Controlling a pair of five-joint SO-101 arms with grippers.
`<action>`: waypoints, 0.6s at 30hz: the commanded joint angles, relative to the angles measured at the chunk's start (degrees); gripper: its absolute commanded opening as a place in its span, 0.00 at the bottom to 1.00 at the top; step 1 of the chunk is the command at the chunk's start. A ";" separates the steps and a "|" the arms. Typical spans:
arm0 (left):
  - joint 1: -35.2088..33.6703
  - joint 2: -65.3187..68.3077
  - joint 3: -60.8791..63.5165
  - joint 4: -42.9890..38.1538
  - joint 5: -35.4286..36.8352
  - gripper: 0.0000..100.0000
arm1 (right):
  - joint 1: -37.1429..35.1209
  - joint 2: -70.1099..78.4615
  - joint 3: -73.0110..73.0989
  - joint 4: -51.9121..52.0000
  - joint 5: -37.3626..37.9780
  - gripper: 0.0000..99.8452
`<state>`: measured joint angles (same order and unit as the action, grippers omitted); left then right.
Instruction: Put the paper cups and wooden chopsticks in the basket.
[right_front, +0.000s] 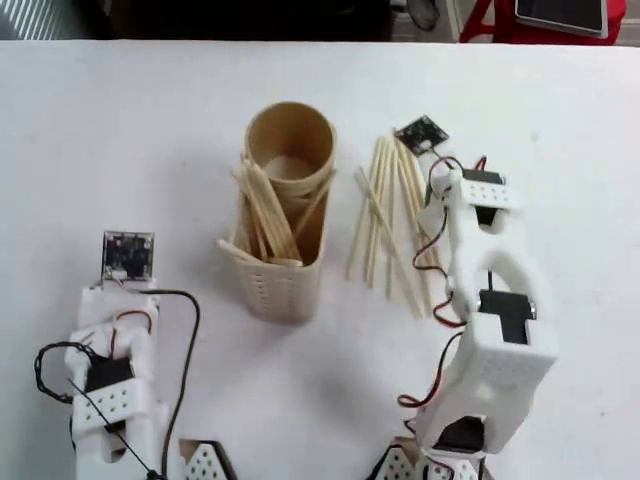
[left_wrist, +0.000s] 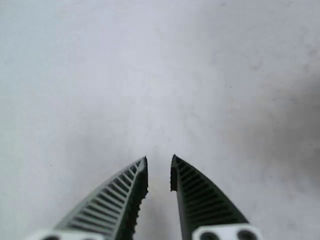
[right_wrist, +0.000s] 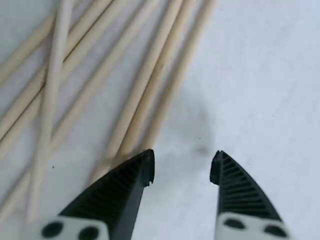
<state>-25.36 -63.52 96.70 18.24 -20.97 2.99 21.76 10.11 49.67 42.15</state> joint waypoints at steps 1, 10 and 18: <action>-0.48 -0.92 -0.09 0.09 -0.70 0.10 | -1.89 0.22 -1.67 0.31 -0.53 0.20; -0.48 -0.92 -0.09 0.09 -0.70 0.10 | -1.89 -5.05 -1.58 3.56 -0.79 0.20; -0.48 -0.92 -0.09 0.09 -0.70 0.10 | -5.05 -14.29 3.08 5.58 -3.60 0.20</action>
<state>-25.36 -63.52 96.70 18.24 -20.97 -0.18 11.47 12.13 54.95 39.08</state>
